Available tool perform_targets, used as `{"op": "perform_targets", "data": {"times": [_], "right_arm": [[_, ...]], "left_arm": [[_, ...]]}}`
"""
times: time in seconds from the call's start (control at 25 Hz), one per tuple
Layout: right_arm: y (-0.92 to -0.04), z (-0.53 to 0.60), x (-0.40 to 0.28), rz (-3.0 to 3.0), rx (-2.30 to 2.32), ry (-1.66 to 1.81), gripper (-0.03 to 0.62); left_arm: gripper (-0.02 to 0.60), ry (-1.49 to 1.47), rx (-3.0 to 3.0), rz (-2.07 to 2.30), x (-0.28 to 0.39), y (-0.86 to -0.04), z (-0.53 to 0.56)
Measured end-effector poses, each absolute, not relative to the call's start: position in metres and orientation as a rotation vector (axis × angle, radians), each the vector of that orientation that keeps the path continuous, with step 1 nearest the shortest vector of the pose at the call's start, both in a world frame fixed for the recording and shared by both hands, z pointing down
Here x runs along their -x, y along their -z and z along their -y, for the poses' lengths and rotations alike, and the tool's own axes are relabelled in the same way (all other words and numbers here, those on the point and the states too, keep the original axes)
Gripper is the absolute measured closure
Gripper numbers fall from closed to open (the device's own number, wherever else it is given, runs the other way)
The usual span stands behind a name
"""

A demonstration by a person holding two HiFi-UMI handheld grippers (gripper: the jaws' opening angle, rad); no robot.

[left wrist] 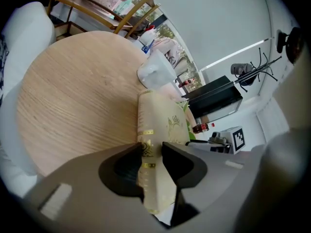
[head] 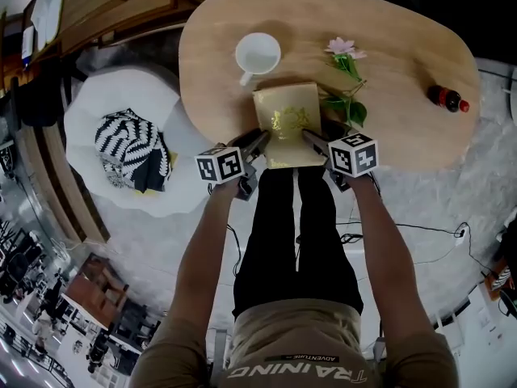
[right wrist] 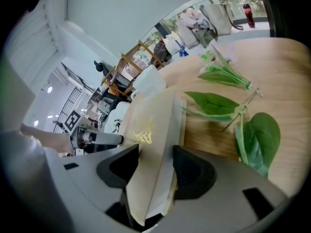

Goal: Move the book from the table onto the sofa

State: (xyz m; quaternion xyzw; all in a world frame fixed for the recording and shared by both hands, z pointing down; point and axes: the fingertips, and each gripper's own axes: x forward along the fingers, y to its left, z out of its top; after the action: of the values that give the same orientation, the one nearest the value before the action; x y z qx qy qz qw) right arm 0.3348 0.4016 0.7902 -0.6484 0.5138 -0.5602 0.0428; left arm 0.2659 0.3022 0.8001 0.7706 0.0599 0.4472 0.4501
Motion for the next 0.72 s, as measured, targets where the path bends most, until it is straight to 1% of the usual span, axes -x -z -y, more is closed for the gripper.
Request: {"op": "perform_targets", "data": {"times": [0.4,0.72], "right_arm": [[-0.763,-0.403,-0.336,-1.572,2.039,1.678,0.378],[-0.692,-0.39,-0.348,-1.672,2.105,1.567,0.378]], "left_arm": [[0.46,-1.125,-1.975,-0.196,-0.269,-0.77,-0.303],[0.46,-1.048,-2.039,-0.182,-0.276,-0.702,-0.294]]}}
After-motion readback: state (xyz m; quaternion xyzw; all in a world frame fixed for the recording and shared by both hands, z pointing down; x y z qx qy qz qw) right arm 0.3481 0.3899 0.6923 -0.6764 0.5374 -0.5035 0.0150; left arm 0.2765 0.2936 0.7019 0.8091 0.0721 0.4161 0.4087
